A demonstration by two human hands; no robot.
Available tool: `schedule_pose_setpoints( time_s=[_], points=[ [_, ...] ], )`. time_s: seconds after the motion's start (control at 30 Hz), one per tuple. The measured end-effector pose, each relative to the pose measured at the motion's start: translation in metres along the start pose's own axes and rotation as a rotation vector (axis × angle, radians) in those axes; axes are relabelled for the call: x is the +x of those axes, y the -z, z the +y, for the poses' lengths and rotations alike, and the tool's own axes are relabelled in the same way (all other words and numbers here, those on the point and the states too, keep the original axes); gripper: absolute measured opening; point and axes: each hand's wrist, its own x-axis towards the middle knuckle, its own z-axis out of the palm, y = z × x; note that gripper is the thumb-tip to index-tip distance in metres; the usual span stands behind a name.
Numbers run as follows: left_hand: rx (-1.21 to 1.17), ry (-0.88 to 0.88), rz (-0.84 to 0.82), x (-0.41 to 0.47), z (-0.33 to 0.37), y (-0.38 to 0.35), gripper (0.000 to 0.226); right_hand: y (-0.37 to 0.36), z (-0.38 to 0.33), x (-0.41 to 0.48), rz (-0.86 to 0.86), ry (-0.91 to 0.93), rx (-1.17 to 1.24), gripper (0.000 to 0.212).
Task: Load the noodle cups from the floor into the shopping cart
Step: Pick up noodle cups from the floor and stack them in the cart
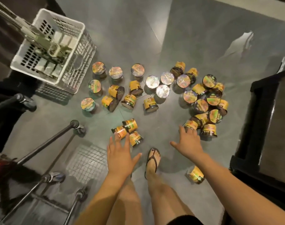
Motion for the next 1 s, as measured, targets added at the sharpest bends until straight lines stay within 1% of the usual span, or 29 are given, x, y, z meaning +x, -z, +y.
schedule_pose_setpoints(
  time_s=[0.13, 0.3, 0.37, 0.47, 0.6, 0.7, 0.77, 0.83, 0.9, 1.0],
  points=[
    [0.054, -0.016, -0.029, 0.074, -0.017, -0.059, 0.094, -0.040, -0.009, 0.083, 0.019, 0.025, 0.033, 0.083],
    [0.128, -0.144, -0.029, 0.190, -0.044, -0.146, 0.096, -0.112, -0.022, 0.207, 0.113, 0.120, 0.085, 0.080],
    [0.127, -0.199, 0.023, 0.236, -0.059, -0.179, 0.098, -0.144, -0.027, 0.255, 0.154, 0.164, 0.075, 0.082],
    [0.193, -0.285, 0.156, 0.310, -0.080, -0.219, 0.104, -0.180, -0.035, 0.323, 0.185, 0.244, 0.010, 0.089],
    [0.280, -0.402, 0.295, 0.412, -0.100, -0.252, 0.108, -0.196, -0.045, 0.407, 0.199, 0.417, -0.089, 0.107],
    [0.366, -0.527, 0.356, 0.477, -0.107, -0.262, 0.106, -0.199, -0.051, 0.456, 0.224, 0.509, -0.204, 0.122],
    [0.422, -0.638, 0.354, 0.513, -0.110, -0.267, 0.107, -0.200, -0.053, 0.479, 0.247, 0.537, -0.266, 0.128],
    [0.444, -0.711, 0.311, 0.540, -0.114, -0.272, 0.109, -0.206, -0.056, 0.496, 0.282, 0.568, -0.321, 0.130],
    [0.394, -0.719, 0.254, 0.556, -0.115, -0.275, 0.107, -0.217, -0.059, 0.510, 0.323, 0.598, -0.340, 0.129],
    [0.318, -0.647, 0.196, 0.557, -0.112, -0.271, 0.103, -0.232, -0.063, 0.513, 0.333, 0.565, -0.191, 0.123]
  ],
)
